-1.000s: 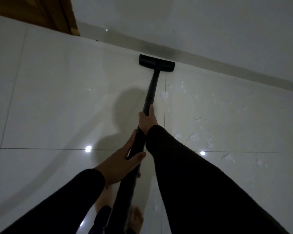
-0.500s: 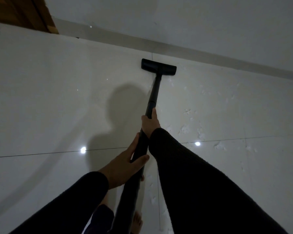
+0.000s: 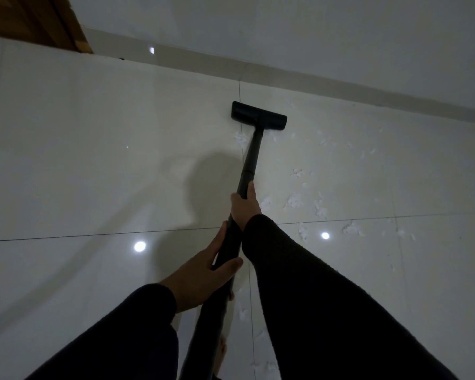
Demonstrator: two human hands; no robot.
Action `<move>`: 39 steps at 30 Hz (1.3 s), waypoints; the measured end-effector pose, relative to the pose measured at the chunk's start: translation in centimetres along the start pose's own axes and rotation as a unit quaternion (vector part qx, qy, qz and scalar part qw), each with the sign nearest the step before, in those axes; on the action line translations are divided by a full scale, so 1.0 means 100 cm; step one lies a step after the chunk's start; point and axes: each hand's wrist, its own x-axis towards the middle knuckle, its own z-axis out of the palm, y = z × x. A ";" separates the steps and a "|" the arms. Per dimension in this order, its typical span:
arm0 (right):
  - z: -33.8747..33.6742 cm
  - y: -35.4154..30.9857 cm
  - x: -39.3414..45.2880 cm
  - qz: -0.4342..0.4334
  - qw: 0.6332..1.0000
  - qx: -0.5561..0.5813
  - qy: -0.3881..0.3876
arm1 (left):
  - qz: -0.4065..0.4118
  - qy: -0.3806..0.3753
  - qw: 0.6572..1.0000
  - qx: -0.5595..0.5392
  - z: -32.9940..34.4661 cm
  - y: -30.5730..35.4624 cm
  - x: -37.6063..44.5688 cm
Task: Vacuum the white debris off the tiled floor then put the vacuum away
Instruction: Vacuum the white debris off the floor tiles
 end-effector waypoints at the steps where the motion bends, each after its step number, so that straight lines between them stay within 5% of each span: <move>1: -0.002 0.004 -0.003 0.001 1.000 0.003 -0.002 | 0.000 -0.001 1.000 -0.005 0.005 0.000 -0.002; 39: -0.047 0.134 -0.070 0.009 0.998 0.015 -0.065 | -0.027 0.043 0.997 0.053 0.139 -0.048 -0.062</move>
